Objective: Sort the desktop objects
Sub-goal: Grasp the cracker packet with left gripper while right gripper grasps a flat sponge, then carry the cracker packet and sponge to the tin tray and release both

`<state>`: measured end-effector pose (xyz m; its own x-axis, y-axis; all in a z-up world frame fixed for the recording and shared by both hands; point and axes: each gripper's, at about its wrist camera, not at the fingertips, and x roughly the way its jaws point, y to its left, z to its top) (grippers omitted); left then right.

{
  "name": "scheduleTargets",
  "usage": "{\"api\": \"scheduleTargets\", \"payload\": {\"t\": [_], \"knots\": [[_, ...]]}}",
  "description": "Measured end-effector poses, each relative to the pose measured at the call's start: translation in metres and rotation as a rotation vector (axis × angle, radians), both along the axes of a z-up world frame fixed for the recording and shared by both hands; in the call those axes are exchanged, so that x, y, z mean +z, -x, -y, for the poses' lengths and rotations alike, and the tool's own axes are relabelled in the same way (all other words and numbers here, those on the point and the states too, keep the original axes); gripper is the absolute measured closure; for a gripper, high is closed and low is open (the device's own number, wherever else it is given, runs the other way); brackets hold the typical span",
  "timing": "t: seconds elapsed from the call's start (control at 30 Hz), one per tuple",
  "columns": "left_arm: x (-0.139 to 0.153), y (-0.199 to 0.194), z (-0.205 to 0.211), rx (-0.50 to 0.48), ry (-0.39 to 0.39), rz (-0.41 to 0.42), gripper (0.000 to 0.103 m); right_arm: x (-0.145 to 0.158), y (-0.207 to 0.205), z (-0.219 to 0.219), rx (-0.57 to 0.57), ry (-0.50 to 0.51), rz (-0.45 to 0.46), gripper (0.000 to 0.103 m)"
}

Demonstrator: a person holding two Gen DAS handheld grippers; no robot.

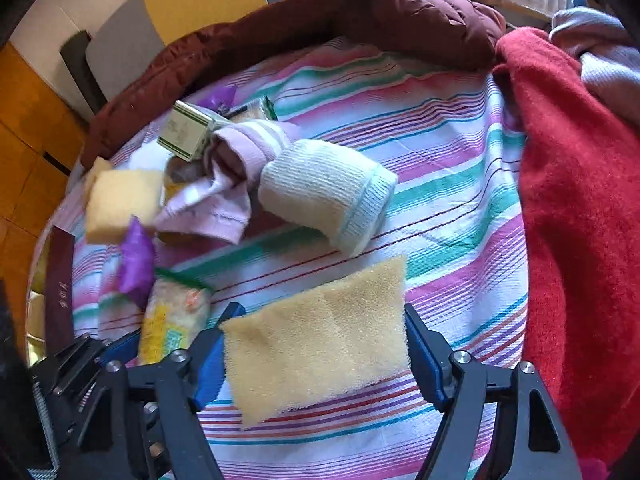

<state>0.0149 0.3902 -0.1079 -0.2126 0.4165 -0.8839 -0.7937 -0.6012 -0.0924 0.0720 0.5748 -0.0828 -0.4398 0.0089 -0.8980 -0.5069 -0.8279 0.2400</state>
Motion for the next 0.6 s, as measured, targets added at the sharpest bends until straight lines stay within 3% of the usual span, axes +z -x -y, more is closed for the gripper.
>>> {"api": "scheduleTargets", "payload": {"t": [0.2, 0.37, 0.6], "knots": [[0.0, -0.016, 0.026, -0.052, -0.046, -0.015, 0.055, 0.004, -0.005, -0.004, -0.014, 0.014, -0.038, 0.03], [0.002, -0.027, 0.059, -0.089, -0.093, -0.007, 0.055, 0.019, -0.009, 0.001, 0.02, 0.035, -0.141, 0.03], [0.022, -0.017, 0.108, 0.011, -0.143, 0.032, 0.055, 0.034, -0.004, 0.017, 0.086, 0.038, -0.239, 0.03]]}}
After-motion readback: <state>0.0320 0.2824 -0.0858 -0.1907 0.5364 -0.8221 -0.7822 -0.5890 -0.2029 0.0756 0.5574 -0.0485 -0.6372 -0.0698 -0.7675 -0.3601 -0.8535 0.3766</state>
